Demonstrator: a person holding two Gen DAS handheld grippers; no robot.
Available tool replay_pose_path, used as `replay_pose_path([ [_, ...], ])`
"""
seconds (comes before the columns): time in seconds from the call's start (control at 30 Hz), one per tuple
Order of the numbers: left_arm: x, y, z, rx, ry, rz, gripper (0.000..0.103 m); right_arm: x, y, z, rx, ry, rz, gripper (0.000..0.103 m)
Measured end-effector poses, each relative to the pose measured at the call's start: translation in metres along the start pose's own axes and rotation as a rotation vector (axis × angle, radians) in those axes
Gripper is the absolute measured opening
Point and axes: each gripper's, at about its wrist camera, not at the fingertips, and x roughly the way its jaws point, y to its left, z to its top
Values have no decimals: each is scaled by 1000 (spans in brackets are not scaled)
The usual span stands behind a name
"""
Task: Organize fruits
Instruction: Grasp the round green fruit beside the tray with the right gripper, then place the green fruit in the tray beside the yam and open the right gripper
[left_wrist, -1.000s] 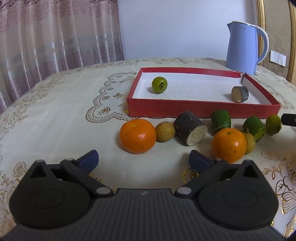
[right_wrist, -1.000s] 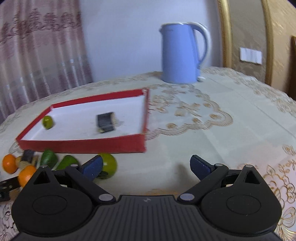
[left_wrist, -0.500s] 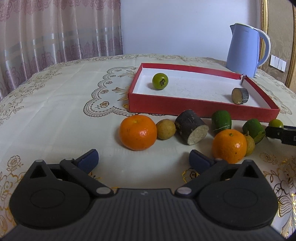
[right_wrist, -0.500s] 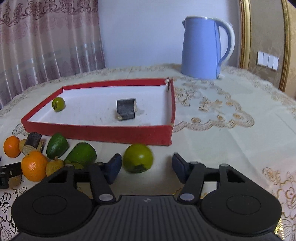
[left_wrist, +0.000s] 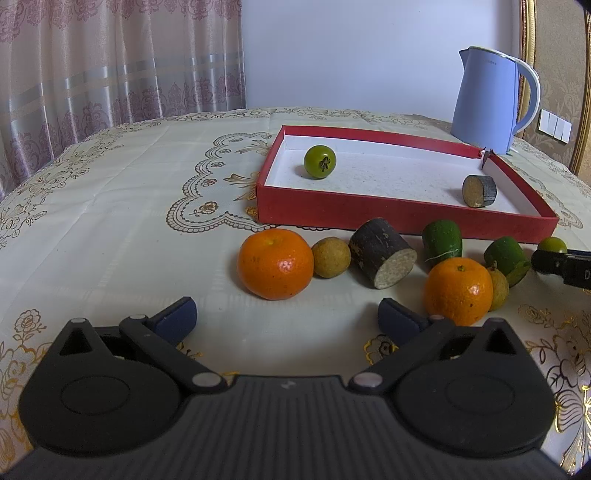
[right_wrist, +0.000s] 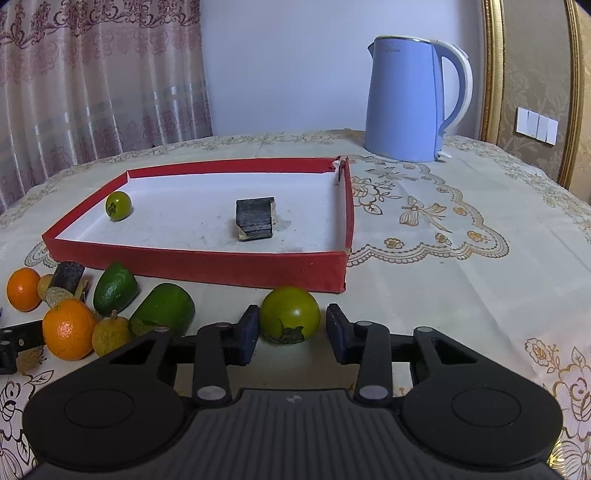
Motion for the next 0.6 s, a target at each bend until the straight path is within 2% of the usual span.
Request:
replay_pose_path([
  [0.3, 0, 0, 0, -1, 0, -1, 103, -12, 1, 4, -5, -45, 2, 34],
  [0.6, 0, 1, 0, -1, 0, -1, 103, -21, 3, 29, -39, -116, 1, 34],
])
